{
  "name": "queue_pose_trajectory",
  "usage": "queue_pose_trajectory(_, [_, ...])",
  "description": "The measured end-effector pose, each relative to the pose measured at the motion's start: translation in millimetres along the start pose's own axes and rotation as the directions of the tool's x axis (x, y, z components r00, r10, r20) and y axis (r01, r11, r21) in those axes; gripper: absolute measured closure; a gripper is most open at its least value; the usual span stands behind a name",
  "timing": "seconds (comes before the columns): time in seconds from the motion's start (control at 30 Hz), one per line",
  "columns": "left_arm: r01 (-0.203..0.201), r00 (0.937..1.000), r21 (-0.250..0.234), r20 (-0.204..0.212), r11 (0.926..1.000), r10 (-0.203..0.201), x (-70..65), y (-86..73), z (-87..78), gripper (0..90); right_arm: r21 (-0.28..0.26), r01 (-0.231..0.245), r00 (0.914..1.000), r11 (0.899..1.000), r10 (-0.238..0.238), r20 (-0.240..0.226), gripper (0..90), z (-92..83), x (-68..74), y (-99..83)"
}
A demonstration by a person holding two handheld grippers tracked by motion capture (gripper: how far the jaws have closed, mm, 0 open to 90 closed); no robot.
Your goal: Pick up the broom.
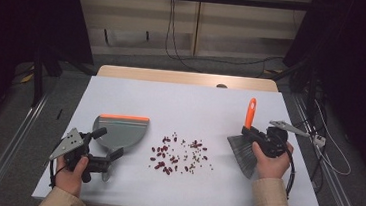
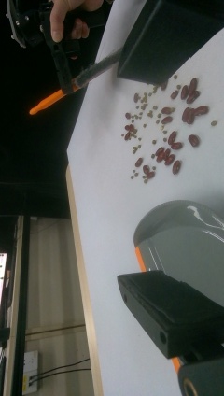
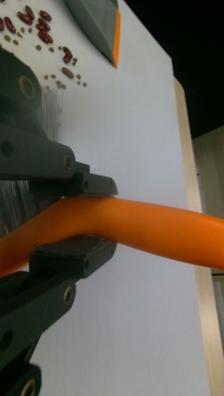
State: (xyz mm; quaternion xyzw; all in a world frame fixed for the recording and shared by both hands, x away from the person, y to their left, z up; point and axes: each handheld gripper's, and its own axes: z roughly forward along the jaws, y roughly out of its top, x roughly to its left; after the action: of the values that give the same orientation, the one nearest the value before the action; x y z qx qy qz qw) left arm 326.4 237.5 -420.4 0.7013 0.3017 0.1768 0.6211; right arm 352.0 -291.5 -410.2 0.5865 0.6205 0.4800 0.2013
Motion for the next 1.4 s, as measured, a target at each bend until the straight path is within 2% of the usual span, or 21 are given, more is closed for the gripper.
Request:
queue_pose_trajectory(0.3, [-0.006,1.0000,-0.005,0.000,1.0000,0.006,-2.6,3.5,2.4,3.0,-0.087,-0.042,0.9963,0.995,0.035,-0.078,71.5,-14.7,3.5,7.4])
queue_pose_trajectory(0.57, [-0.023,0.9996,0.003,0.014,0.9997,0.023,-7.1,5.2,8.4,3.1,-0.103,-0.051,0.9940,0.993,0.040,-0.102,71.5,-17.4,2.7,8.9])
queue_pose_trajectory(0.7, [-0.026,0.9996,-0.004,0.014,0.9997,0.026,-8.7,5.9,9.4,3.1,-0.119,-0.072,0.9920,0.990,0.058,-0.112,71.5,-19.0,1.9,8.7])
queue_pose_trajectory(0.8, [-0.023,0.9996,-0.005,0.018,0.9997,0.024,-9.5,7.1,10.4,3.1,-0.128,-0.052,0.9937,0.990,0.039,-0.106,71.5,-20.5,3.3,10.0])
queue_pose_trajectory(0.83, [-0.026,0.9995,-0.005,0.016,0.9997,0.026,-9.6,7.9,10.4,3.1,-0.128,-0.056,0.9919,0.990,0.040,-0.120,71.5,-20.6,3.3,10.5])
queue_pose_trajectory(1.07, [-0.025,0.9991,-0.017,0.034,0.9996,0.025,-14.7,15.9,15.4,3.1,-0.146,-0.058,0.9914,0.988,0.040,-0.125,71.5,-21.2,6.6,13.2])
queue_pose_trajectory(1.2, [-0.035,0.9983,-0.006,0.046,0.9994,0.035,-17.3,20.3,20.3,3.0,-0.152,-0.067,0.9891,0.986,0.046,-0.140,71.5,-22.4,8.6,16.1])
queue_pose_trajectory(1.4, [-0.038,0.9970,0.018,0.069,0.9991,0.037,-25.2,30.2,30.9,3.1,-0.184,-0.048,0.9883,0.982,0.020,-0.151,71.5,-25.6,14.4,23.0])
